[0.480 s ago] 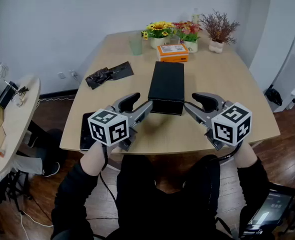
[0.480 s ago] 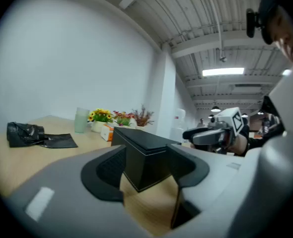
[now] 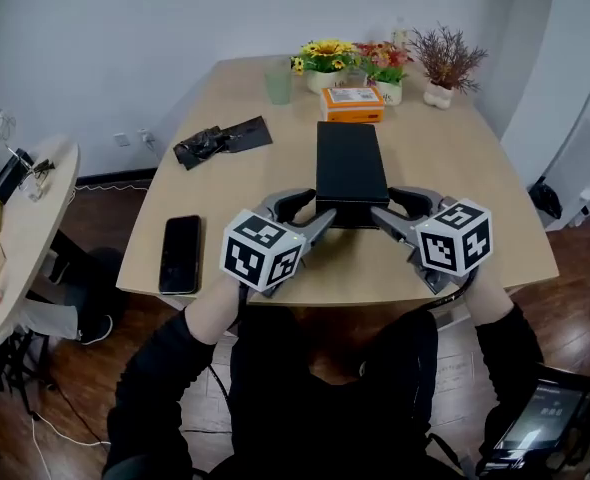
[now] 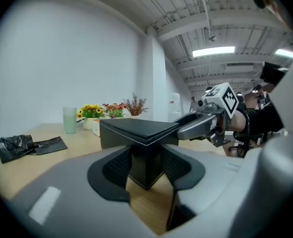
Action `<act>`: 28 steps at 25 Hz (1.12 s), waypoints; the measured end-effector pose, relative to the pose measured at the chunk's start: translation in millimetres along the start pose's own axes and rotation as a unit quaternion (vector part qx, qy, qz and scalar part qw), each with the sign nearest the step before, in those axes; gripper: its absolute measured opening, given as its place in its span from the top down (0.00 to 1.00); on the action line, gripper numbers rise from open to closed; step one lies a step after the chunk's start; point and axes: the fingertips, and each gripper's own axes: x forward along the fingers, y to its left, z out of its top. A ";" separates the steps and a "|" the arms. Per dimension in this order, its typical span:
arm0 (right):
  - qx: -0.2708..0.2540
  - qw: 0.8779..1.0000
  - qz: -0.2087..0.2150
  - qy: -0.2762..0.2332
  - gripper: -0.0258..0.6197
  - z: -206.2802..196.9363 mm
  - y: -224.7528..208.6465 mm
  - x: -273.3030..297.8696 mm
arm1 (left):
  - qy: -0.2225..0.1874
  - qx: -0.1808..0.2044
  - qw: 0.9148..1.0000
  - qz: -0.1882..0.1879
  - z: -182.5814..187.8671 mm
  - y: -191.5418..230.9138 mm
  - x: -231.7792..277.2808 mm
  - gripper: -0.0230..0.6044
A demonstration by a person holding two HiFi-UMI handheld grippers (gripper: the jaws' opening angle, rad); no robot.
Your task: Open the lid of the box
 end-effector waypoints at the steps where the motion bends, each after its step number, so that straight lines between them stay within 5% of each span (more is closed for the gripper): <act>1: -0.001 1.000 0.003 -0.001 0.65 -1.1 -3.0 -2.9 | -0.001 0.001 1.000 0.003 0.4 -6.5 2.0 0.71; 5: -0.004 1.000 -0.006 0.002 0.68 -6.5 -21.0 -16.8 | -0.008 -0.013 1.000 0.001 2.0 -24.5 11.9 0.73; 8: -0.087 0.995 -0.045 0.003 0.66 11.2 -20.1 -32.3 | -0.006 -0.012 1.000 -0.005 2.1 -30.1 15.1 0.74; 10: -0.211 0.976 -0.054 0.014 0.63 32.2 1.9 -35.7 | -0.006 -0.012 1.000 -0.007 3.0 -30.0 14.9 0.74; 12: -0.335 0.940 -0.038 0.052 0.63 40.9 29.1 -24.8 | -0.007 -0.013 1.000 -0.007 3.6 -29.1 14.7 0.74; 13: -0.374 0.924 -0.023 0.075 0.63 40.0 39.0 -15.7 | -0.008 -0.013 1.000 -0.006 3.4 -28.8 15.0 0.74; 15: -0.395 0.911 0.012 0.120 0.67 32.9 47.9 2.9 | -0.007 -0.013 1.000 -0.004 2.8 -29.3 16.0 0.74; 21: -0.379 0.909 0.040 0.169 0.76 20.8 48.2 19.2 | -0.004 -0.009 1.000 0.000 2.9 -29.7 15.5 0.74; 28: -0.290 0.946 0.049 0.137 0.78 22.5 45.8 17.7 | -0.005 -0.011 1.000 0.000 2.7 -28.8 15.5 0.74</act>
